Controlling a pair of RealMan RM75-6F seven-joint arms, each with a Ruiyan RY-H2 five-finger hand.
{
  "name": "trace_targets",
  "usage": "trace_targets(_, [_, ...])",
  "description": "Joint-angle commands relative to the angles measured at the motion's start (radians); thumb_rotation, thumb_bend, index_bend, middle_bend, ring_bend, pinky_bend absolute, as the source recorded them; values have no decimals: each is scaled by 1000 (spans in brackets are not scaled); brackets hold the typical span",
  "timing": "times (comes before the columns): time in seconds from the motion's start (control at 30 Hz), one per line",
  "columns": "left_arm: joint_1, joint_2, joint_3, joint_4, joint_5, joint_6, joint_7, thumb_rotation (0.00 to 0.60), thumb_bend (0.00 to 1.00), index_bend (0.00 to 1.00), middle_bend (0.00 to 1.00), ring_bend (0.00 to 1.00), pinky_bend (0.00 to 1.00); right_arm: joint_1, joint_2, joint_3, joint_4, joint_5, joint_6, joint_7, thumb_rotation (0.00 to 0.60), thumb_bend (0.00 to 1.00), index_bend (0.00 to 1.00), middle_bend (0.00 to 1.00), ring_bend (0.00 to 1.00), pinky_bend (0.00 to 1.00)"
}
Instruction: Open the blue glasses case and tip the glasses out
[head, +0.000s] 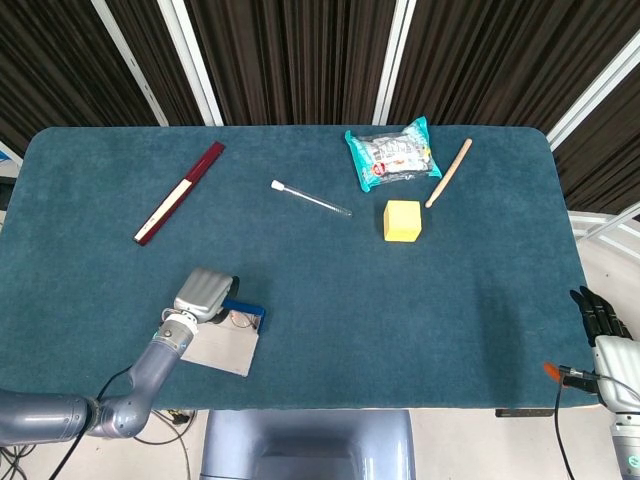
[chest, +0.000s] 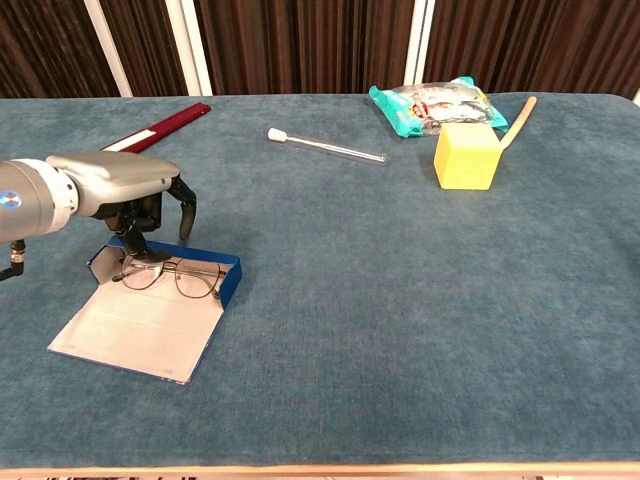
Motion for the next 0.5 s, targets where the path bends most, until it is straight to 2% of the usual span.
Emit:
trace_targets(0.03, [0, -2, 1, 5, -5, -4, 3, 600, 297, 468, 1000, 881, 965, 0, 0, 0, -1, 1, 0, 0, 600, 178, 0, 0, 0, 194])
trace_targets(0.5, [-7, -18, -5, 25, -31, -14, 18, 600, 297, 480, 1000, 881, 964, 1, 1, 0, -2, 4, -4, 1, 600, 178, 0, 0, 0, 194])
